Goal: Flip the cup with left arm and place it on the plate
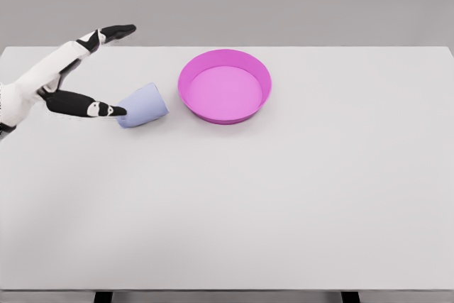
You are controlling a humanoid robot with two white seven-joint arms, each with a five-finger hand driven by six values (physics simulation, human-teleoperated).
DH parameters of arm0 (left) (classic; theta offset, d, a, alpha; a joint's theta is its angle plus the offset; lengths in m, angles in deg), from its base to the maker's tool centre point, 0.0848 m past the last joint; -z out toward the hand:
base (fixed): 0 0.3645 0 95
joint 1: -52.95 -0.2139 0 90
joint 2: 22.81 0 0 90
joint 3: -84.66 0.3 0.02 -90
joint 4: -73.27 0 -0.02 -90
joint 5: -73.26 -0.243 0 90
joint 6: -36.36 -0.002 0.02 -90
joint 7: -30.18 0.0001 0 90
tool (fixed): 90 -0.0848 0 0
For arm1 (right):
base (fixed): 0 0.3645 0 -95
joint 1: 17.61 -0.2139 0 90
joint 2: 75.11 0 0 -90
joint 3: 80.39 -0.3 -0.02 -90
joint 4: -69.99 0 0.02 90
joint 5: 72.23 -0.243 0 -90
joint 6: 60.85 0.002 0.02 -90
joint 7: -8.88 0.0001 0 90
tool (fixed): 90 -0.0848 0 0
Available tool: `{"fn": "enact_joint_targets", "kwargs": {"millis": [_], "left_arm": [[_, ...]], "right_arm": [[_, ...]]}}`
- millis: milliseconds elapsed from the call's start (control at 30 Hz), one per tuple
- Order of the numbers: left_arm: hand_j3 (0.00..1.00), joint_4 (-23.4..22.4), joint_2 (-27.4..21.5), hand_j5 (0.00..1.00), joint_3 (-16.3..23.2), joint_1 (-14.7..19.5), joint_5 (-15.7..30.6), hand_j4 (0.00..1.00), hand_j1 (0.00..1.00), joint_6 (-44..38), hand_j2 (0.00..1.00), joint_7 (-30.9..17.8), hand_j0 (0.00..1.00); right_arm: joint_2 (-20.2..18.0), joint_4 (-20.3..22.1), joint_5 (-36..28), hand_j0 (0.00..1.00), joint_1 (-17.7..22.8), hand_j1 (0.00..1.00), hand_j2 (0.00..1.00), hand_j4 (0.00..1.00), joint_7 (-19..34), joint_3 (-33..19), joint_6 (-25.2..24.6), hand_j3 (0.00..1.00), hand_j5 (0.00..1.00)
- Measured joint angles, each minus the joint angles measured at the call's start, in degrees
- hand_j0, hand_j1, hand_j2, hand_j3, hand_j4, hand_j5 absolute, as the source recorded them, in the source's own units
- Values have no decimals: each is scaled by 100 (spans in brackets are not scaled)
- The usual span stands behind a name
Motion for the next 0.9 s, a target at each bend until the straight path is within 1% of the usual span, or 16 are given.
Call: {"fn": "enact_joint_targets", "kwargs": {"millis": [67, 167, 200, 267, 300, 367, 500, 567, 633, 800, 900], "left_arm": [[100, -9, 102, 100, 241, 239, 260, 100, 100, -521, 100, 210, 100], [100, -22, 179, 100, 616, 282, 461, 100, 100, -1498, 100, 690, 100], [100, -25, 192, 100, 702, 283, 434, 100, 100, -1819, 100, 766, 100], [100, -18, 209, 100, 809, 283, 206, 100, 100, -2307, 100, 844, 100], [100, -10, 216, 100, 840, 283, 73, 100, 100, -2473, 100, 853, 100], [100, -2, 307, 100, 877, 467, -151, 100, 100, -2708, 100, 726, 100], [100, -2, 644, 100, 968, 476, -603, 100, 100, -3104, 100, 540, 100], [100, -12, 765, 100, 1032, 643, -746, 100, 100, -3279, 100, 508, 100], [100, -30, 835, 100, 1065, 757, -826, 100, 100, -3520, 100, 500, 100], [100, -192, 1052, 100, 1097, 827, -883, 100, 100, -4350, 100, 519, 100], [100, -226, 1164, 100, 1106, 819, -888, 100, 100, -4670, 100, 518, 100]], "right_arm": [[0, 0, 1, 100, 0, 100, 100, 100, 0, 0, -1, 100, 100], [0, 0, 1, 100, 0, 100, 100, 100, 0, 0, -1, 100, 100], [0, 0, 1, 100, 0, 100, 100, 100, 0, 0, 0, 100, 100], [0, 0, 1, 100, 0, 100, 100, 100, 0, 0, 0, 100, 100], [0, 0, 1, 100, 0, 100, 100, 100, 0, 0, 1, 100, 100], [0, 0, 1, 100, 0, 100, 100, 100, 0, 0, 0, 100, 100], [0, 0, 1, 100, 0, 100, 100, 100, 0, 0, 1, 100, 100], [0, 0, 1, 100, 0, 100, 100, 100, 0, 0, 0, 100, 100], [0, 0, 1, 100, 0, 100, 100, 100, 0, 0, -1, 100, 100], [0, 0, 1, 100, 0, 100, 100, 100, 0, 0, -1, 100, 100], [0, 0, 1, 100, 0, 100, 100, 100, 0, 0, 0, 100, 100]]}}
